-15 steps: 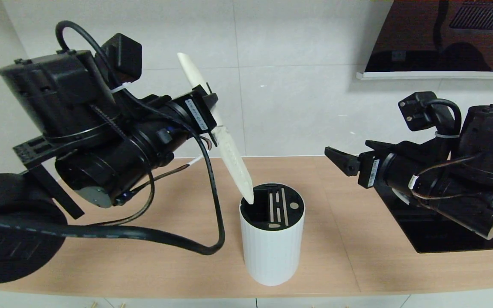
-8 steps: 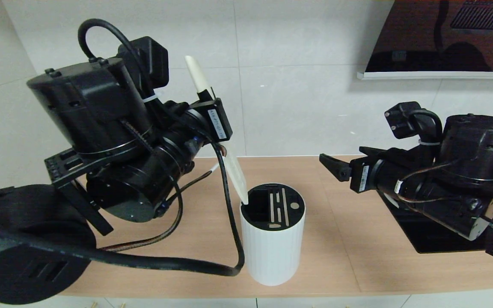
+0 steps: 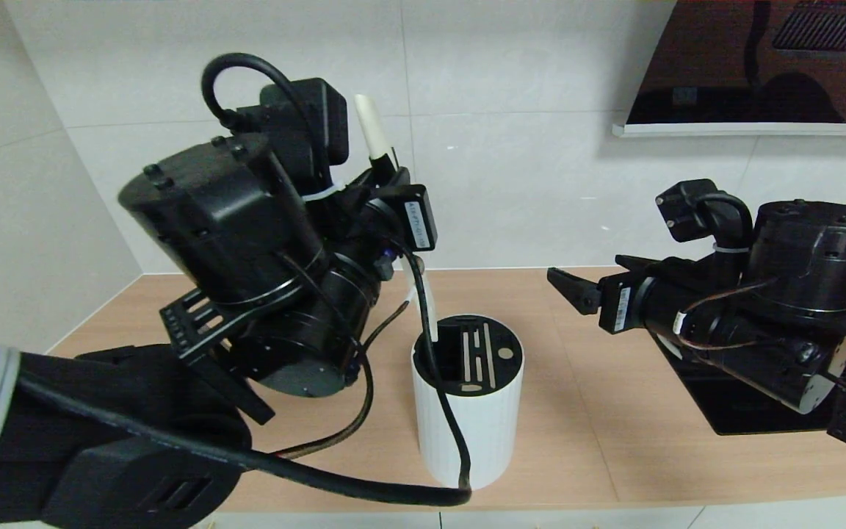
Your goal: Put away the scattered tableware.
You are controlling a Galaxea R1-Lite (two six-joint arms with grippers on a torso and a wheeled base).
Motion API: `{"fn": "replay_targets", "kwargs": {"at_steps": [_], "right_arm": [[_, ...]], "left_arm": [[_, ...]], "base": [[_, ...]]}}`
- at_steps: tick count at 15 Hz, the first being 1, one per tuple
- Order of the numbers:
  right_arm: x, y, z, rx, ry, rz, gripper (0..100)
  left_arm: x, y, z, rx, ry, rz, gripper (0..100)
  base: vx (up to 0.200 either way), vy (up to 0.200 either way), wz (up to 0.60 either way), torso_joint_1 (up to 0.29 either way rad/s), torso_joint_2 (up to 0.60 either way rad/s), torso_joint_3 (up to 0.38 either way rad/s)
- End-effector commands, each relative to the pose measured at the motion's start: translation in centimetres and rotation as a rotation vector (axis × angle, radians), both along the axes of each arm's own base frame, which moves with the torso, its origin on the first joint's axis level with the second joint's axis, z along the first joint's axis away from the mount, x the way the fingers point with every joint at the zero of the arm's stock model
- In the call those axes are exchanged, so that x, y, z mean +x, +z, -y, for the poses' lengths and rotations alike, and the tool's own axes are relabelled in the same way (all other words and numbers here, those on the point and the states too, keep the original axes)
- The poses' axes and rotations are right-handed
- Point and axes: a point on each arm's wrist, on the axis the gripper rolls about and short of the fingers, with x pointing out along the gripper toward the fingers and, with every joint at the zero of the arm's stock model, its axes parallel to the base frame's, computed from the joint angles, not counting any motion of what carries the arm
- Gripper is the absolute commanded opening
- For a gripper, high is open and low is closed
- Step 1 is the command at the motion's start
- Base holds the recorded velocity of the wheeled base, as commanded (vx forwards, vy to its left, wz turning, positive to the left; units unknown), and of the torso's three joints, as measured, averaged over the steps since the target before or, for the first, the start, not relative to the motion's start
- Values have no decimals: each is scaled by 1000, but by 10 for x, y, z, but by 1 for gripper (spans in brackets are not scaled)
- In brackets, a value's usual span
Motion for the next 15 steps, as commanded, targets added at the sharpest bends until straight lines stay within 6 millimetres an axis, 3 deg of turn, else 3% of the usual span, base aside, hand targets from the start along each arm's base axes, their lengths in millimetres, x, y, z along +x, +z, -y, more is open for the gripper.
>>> {"fn": "replay_targets", "kwargs": {"at_steps": [1,7,15], "right_arm": [[1,-1,1,-1,-3,-2,100],[1,-1,1,-1,-4,-2,100],[1,-2,1,-4,-6,-4,100]], "left_arm": [[3,-18,14,36,-5,-38,0],[7,-39,26,72,9,-85,0],[8,-51,33,80,1,-100,0]], "base": [[0,0,0,0,0,0],[0,0,0,0,0,0],[0,0,0,0,0,0]]}}
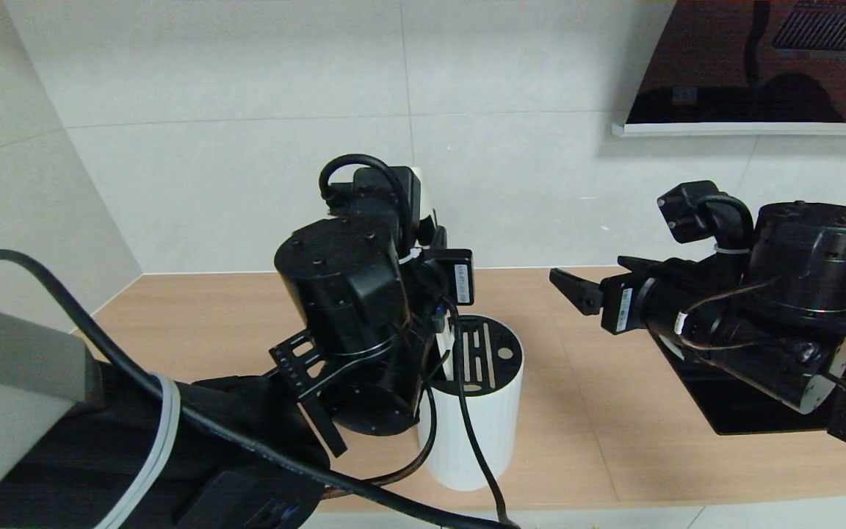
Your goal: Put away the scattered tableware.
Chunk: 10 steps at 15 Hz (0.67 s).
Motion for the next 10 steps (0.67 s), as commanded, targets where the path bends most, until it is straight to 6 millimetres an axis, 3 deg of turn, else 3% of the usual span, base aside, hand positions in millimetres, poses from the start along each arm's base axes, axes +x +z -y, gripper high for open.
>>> {"fn": "replay_targets", "kwargs": {"at_steps": [1,10], "right_arm": [[0,-1,-1,-1,2,-1,100],[2,-4,-1,-7,0,-10,100]], "left_arm": [[-1,-4,3,2,-7,-9,0],[3,-42,11,72,-13,-89,0]], "base": [[0,0,0,0,0,0],[0,0,0,0,0,0]]}}
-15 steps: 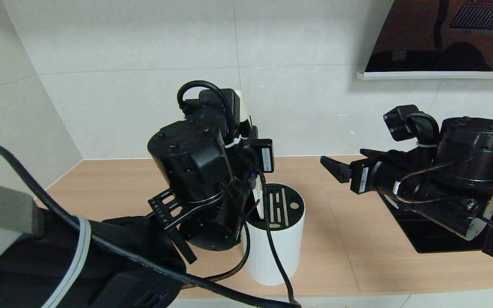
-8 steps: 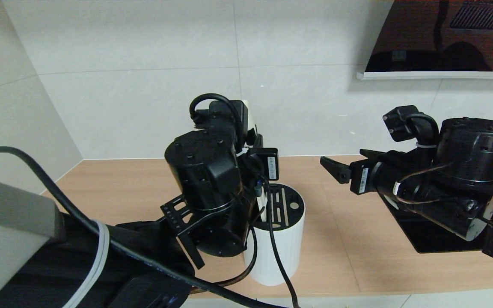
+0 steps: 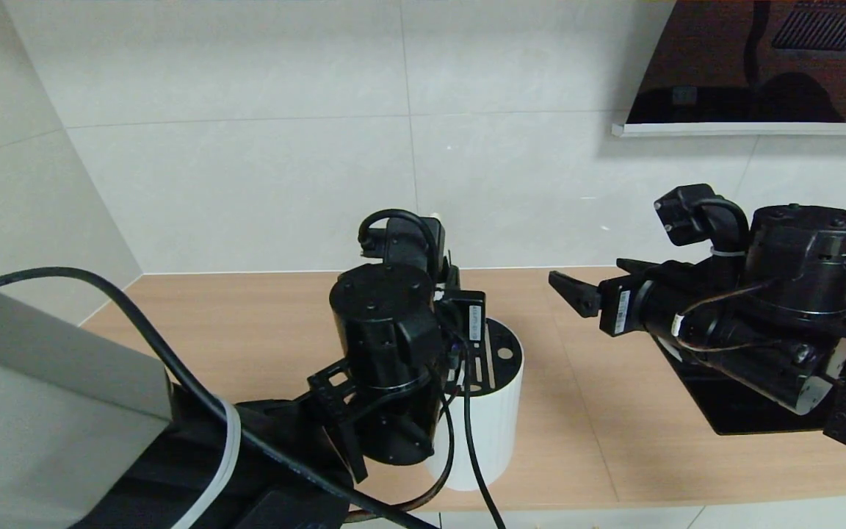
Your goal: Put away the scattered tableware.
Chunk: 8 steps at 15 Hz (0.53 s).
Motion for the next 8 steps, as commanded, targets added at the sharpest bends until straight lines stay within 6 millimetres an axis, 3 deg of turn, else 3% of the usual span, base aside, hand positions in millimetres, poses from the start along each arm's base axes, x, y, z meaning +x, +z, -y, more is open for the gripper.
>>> {"fn": "replay_targets", "kwargs": {"at_steps": [1,8], "right_arm": [[1,-1,-1,-2,0,-4,100],[1,-3,-1,-7,0,-8,100]], "left_arm": [[-2,-13,1,34,-8,-27,0],[-8,-32,8,82,-36,-67,0]], "base": [[0,0,0,0,0,0],[0,0,0,0,0,0]]}}
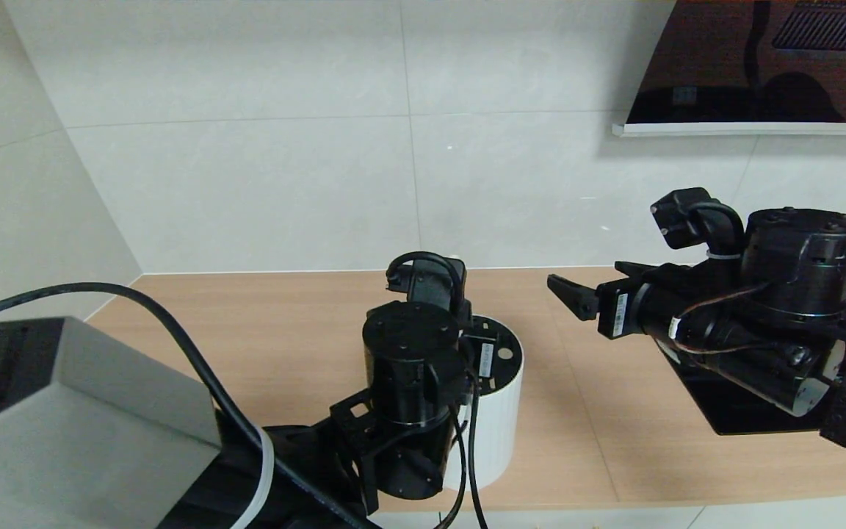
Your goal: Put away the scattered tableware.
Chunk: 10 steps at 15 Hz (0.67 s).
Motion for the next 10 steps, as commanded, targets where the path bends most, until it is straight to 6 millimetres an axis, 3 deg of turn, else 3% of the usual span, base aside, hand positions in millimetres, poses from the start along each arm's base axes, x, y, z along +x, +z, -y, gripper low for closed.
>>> {"fn": "replay_targets", "kwargs": {"at_steps": [1,10], "right_arm": [[1,-1,-1,-1,1,-1,100],[1,-1,-1,-2,1,-3,100]], "left_arm": [[0,-5,0,12,0,-10,0],[0,-19,0,52,0,-40,0]], "base": [[0,0,0,0,0,0],[0,0,0,0,0,0]]}}
